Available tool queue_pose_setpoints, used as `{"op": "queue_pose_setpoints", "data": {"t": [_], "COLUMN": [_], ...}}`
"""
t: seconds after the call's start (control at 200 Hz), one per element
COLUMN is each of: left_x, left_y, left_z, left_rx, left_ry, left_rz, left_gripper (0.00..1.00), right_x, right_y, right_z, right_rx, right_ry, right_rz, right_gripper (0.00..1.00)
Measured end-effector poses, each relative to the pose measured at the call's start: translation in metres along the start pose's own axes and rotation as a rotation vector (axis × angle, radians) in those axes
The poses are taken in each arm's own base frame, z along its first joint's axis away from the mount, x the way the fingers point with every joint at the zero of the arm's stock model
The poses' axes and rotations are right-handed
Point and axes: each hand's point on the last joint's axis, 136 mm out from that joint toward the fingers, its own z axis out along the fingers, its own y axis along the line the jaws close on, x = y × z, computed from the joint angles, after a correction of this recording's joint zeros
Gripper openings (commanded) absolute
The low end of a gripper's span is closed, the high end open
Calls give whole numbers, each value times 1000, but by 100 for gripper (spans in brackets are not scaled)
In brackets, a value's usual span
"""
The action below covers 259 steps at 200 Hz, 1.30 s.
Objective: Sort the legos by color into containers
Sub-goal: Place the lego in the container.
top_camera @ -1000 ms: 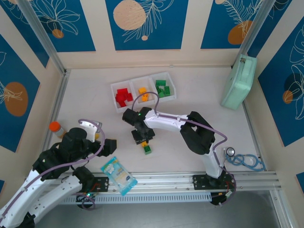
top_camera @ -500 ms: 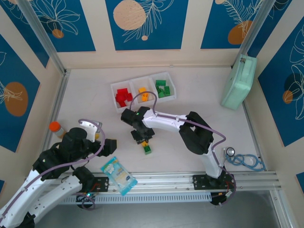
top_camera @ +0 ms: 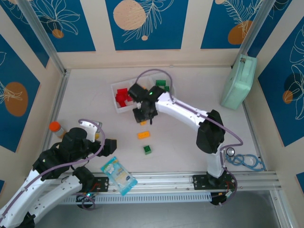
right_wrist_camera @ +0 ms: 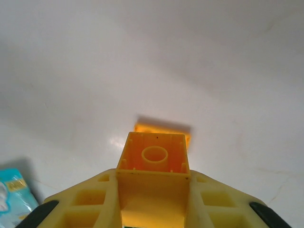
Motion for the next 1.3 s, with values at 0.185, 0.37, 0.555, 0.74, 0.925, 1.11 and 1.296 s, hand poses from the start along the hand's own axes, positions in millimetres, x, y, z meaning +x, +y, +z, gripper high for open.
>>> {"op": "queue_pose_setpoints", "data": {"t": [0.185, 0.37, 0.555, 0.74, 0.925, 1.11, 1.296], "left_x": [0, 0, 1, 1, 1, 1, 1], "left_y": [0, 0, 0, 1, 0, 1, 1], "left_z": [0, 0, 3, 3, 3, 3, 3], "left_rx": [0, 0, -6, -8, -7, -8, -8], "left_ry": [0, 0, 14, 16, 16, 16, 16], "left_rz": [0, 0, 0, 0, 0, 0, 0], "left_gripper": [100, 99, 99, 99, 99, 99, 99], "right_x": [-60, -117, -161, -175, -170, -178, -185], "right_y": [-20, -29, -62, -96, -94, -88, -86], "right_z": [-37, -41, 8, 69, 102, 96, 87], "right_rx": [-32, -47, -71, -97, -128, -155, -159], "right_ry": [-170, -286, -292, -246, -202, -227, -249], "right_rz": [19, 9, 75, 125, 106, 71, 56], "right_gripper": [25, 25, 24, 25, 29, 41, 76]}}
